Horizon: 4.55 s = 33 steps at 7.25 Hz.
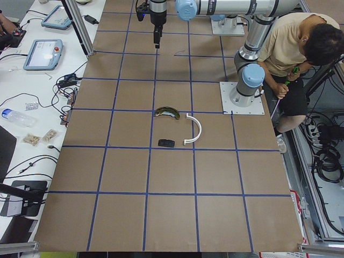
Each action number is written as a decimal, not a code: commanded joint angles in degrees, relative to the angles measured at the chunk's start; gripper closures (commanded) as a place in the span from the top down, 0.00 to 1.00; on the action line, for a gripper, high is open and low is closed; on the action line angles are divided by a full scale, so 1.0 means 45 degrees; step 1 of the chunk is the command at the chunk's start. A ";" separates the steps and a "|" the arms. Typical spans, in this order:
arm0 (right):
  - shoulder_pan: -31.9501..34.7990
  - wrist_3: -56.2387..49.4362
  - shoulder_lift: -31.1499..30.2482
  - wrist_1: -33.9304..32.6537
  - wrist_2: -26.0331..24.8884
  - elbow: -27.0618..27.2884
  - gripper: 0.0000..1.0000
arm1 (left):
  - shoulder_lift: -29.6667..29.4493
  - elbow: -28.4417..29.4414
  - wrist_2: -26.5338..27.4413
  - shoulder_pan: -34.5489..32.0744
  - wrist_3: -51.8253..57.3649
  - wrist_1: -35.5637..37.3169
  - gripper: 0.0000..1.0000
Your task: Place bearing gear from tray to pile
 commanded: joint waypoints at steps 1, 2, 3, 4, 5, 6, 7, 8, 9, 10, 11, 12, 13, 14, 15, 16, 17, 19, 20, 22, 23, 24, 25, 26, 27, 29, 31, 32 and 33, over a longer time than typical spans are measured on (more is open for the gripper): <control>0.0000 0.0017 0.0001 -0.0123 -0.0007 0.0006 0.50 | -0.0028 -0.0008 0.0000 0.0000 -0.0002 0.0011 1.00; 0.0000 0.0076 0.0001 -0.0104 0.0012 0.0006 0.38 | -0.0009 0.0011 0.0000 0.0000 -0.0002 0.0011 1.00; 0.0000 0.0173 0.0001 -0.0104 0.0013 0.0006 0.23 | 0.0030 -0.0028 0.0000 0.0000 -0.0002 -0.0008 1.00; 0.0000 0.0290 -0.0038 -0.0104 0.0013 0.0006 0.14 | 0.0011 -0.0028 0.0000 0.0000 -0.0002 0.0011 1.00; 0.0000 0.0697 -0.0077 -0.0046 -0.0007 0.0006 0.05 | -0.0028 0.0011 0.0000 0.0000 -0.0002 0.0011 1.00; 0.0058 0.1494 -0.0136 -0.0045 -0.0026 0.0006 0.01 | 0.0030 -0.0008 0.0019 0.0000 -0.0002 0.0011 1.00; 0.0117 0.2353 -0.0465 0.0071 -0.0007 0.0006 0.00 | 0.0050 -0.0028 0.0038 0.0019 0.0017 0.0011 1.00; 0.0504 0.4082 -0.0971 0.0188 0.0012 0.0103 0.00 | -0.0027 -0.0009 0.0019 0.0020 0.0017 0.0011 1.00; 0.1339 0.5627 -0.1633 0.0189 -0.0026 0.0587 0.00 | -0.0028 -0.0008 0.0019 0.0000 0.0017 0.0011 1.00; 0.2276 0.7982 -0.2703 0.0711 0.0051 0.1462 0.00 | 0.0049 -0.0028 0.0038 0.0000 0.0017 0.0011 1.00; 0.3329 0.9959 -0.3971 0.0736 0.0090 0.2361 0.00 | 0.0011 -0.0028 0.0019 0.0019 0.0036 0.0011 1.00; 0.4442 1.1680 -0.4738 0.0717 0.0110 0.3008 0.00 | -0.0028 -0.0009 0.0019 0.0000 0.0037 0.0011 1.00; 0.5884 1.3998 -0.4997 0.0717 0.0110 0.3285 0.00 | -0.0009 -0.0008 0.0019 0.0000 0.0037 0.0011 1.00; 0.7619 1.6477 -0.4999 0.0717 0.0072 0.3288 0.00 | 0.0030 -0.0047 0.0058 0.0000 0.0075 0.0011 1.00; 0.9377 1.9383 -0.4922 0.0968 0.0090 0.3210 0.00 | -0.0028 -0.0028 0.0020 0.0000 0.0076 0.0011 1.00; 1.0690 2.2100 -0.4747 0.0990 0.0477 0.3190 0.00 | -0.0086 -0.0009 0.0000 0.0000 -0.0021 0.0031 1.00; 1.1824 2.4408 -0.4552 0.0971 0.1603 0.3171 0.00 | -0.0067 -0.0008 0.0000 0.0000 0.0017 0.0031 1.00; 1.4362 2.8165 -0.4085 0.0737 0.1653 0.3035 0.00 | -0.0067 -0.0048 0.0000 0.0000 0.0115 0.0050 1.00; 1.5554 2.9748 -0.3540 0.0697 0.1479 0.2821 0.00 | -0.0125 -0.0009 0.0000 0.0000 0.0057 0.0109 1.00; 1.7025 3.2586 -0.2466 0.0678 0.1613 0.1925 0.00 | -0.0107 -0.0221 0.0000 0.0000 0.0114 0.0207 1.00; 1.7515 3.3427 -0.1764 0.0639 0.1614 0.1611 0.00 | -0.0087 -0.0243 0.0000 0.0000 0.0057 0.0226 1.00; 1.7481 3.3397 -0.1351 0.0600 0.1595 0.1473 0.07 | -0.0203 -0.0281 0.0000 -0.0019 0.0018 0.0574 1.00; 1.7364 3.3667 -0.1366 0.0580 0.1498 0.1471 0.80 | -0.0243 -0.0301 0.0058 0.0000 0.0017 0.0655 1.00; 1.6783 3.3825 -0.1579 0.0174 0.1555 0.1432 0.93 | -0.0301 -0.0321 0.0174 0.0000 -0.0002 0.0617 1.00; 1.5675 3.3633 -0.2045 0.0363 0.1652 0.1297 1.00 | -0.0398 -0.0340 0.0156 0.0000 0.0094 0.0656 1.00; 1.3255 3.1572 -0.3138 0.1452 0.1614 0.1160 1.00 | -0.0593 -0.0399 -0.0018 0.0000 -0.0099 0.0637 1.00; 0.9431 2.9249 -0.3222 0.2778 0.2253 0.0168 1.00 | -0.0848 -0.1874 -0.0058 -0.0912 -0.2079 0.2010 1.00; 0.7867 2.8618 -0.3106 0.2922 0.2162 0.0008 1.00 | -0.1023 -0.2869 -0.0020 -0.1885 -0.2885 0.3338 1.00; 0.6150 2.7277 -0.3066 0.2846 0.2161 0.0006 1.00 | -0.1392 -0.3711 -0.0059 -0.2784 -0.4034 0.4782 1.00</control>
